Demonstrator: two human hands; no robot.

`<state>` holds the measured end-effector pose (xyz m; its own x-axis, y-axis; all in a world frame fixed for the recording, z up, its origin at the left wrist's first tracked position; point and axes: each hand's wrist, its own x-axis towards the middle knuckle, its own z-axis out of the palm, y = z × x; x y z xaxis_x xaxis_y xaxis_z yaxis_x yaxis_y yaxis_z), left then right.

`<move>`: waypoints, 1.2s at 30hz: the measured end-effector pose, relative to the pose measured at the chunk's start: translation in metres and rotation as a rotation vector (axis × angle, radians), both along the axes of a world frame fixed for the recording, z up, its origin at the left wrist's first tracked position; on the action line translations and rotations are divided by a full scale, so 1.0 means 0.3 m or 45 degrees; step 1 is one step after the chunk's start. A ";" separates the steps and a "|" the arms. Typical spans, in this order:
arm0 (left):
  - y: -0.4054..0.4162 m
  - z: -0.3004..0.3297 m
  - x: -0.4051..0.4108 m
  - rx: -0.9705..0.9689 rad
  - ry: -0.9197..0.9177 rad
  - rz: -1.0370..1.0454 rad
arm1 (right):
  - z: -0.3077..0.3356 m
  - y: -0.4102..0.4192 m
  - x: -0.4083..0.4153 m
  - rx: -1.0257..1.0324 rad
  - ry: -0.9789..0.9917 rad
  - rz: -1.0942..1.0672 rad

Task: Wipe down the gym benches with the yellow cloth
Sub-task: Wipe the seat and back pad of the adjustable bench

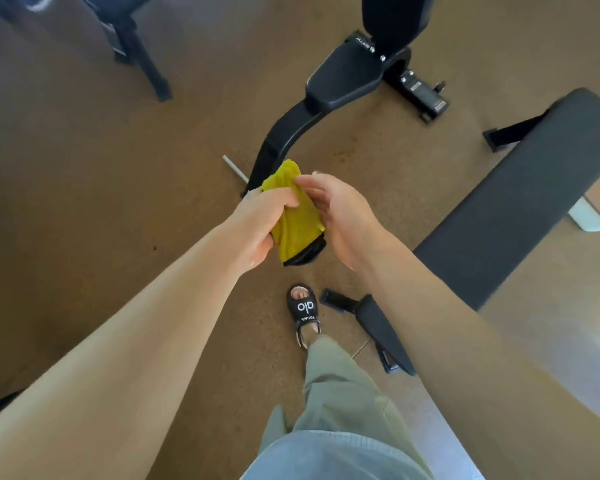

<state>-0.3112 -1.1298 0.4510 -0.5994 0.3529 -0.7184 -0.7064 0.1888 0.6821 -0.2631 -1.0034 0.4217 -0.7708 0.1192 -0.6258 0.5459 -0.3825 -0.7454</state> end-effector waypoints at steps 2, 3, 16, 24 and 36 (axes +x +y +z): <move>-0.002 0.002 -0.087 0.029 -0.041 -0.028 | -0.055 0.032 -0.092 0.254 -0.045 -0.044; -0.001 0.004 -0.134 0.038 -0.071 -0.041 | -0.079 0.049 -0.134 0.259 -0.064 -0.057; 0.144 -0.034 -0.729 -0.409 0.000 -0.384 | -0.150 0.284 -0.530 -0.346 -0.112 -0.081; 0.303 -0.101 -1.047 -0.634 0.628 -0.675 | -0.153 0.361 -0.805 -0.115 -0.185 -0.389; 0.768 -0.274 -1.422 -0.605 0.652 -0.817 | -0.353 0.756 -1.126 -0.080 -0.270 -0.623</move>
